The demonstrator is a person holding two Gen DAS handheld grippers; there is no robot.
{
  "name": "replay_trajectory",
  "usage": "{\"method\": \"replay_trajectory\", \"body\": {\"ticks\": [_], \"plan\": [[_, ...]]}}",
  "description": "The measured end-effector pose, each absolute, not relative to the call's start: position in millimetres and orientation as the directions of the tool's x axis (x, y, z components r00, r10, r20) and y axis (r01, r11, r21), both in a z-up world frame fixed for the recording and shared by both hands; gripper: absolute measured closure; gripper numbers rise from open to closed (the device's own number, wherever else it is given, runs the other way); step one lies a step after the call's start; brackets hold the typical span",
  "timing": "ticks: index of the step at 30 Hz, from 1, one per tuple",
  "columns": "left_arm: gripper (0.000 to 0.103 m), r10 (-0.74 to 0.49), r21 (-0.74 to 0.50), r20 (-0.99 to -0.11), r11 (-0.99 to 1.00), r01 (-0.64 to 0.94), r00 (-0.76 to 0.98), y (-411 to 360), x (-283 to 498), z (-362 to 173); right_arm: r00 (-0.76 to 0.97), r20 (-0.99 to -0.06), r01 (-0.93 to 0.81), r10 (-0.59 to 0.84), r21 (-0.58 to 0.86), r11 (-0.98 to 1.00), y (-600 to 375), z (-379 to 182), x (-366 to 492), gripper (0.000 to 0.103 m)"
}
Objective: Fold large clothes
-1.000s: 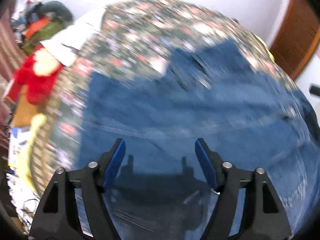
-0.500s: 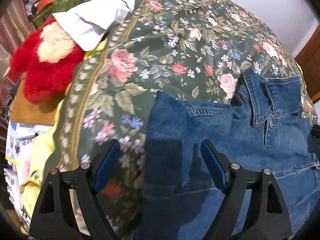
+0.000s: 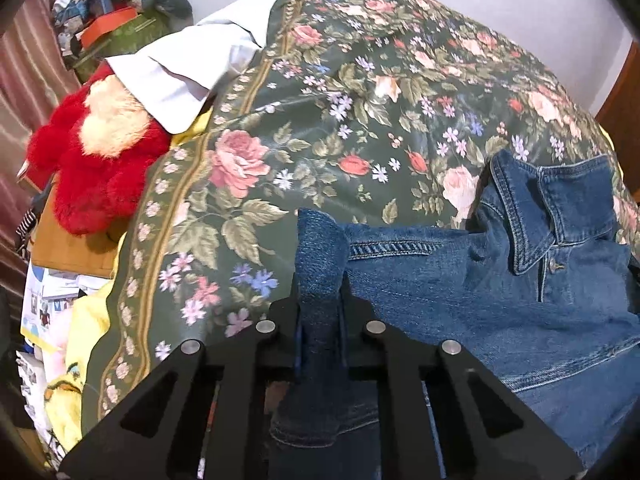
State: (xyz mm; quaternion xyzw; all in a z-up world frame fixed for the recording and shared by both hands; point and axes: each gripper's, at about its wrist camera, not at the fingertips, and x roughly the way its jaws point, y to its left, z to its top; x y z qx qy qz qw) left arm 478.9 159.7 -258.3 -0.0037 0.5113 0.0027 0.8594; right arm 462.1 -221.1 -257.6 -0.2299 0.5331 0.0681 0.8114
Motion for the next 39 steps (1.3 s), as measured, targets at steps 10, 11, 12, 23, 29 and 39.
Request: {"method": "replay_trajectory", "body": {"ticks": [10, 11, 12, 23, 29, 39], "plan": [[0.091, 0.049, 0.060, -0.865, 0.998, 0.005, 0.500, 151.7, 476.8, -256.2, 0.308, -0.943, -0.333, 0.130, 0.021, 0.943, -205.2, -269.4, 484.4, 0.058], [0.091, 0.052, 0.064, -0.860, 0.998, 0.005, 0.507, 152.4, 475.4, -254.1, 0.311, -0.942, -0.341, 0.128, 0.015, 0.940, -201.1, -269.3, 484.1, 0.069], [0.091, 0.057, 0.068, -0.856, 0.998, 0.003, 0.513, 154.0, 474.4, -251.7, 0.311, -0.941, -0.350, 0.130, 0.014, 0.937, -194.9, -269.0, 485.5, 0.075], [0.092, 0.120, 0.072, -0.835, 0.991, -0.108, 0.537, 202.2, 456.8, -227.3, 0.350, -0.930, -0.387, 0.114, -0.032, 0.922, -138.4, -265.3, 543.3, 0.081], [0.092, 0.143, 0.078, -0.850, 0.986, -0.146, 0.508, 223.1, 448.4, -234.2, 0.366, -0.922, -0.392, 0.125, -0.031, 0.920, -105.0, -267.3, 567.4, 0.080], [0.058, 0.196, 0.114, -0.875, 0.972, -0.205, 0.442, 236.3, 454.2, -253.4, 0.345, -0.939, -0.401, 0.007, -0.140, 0.905, -141.4, -255.1, 534.8, 0.070]]}}
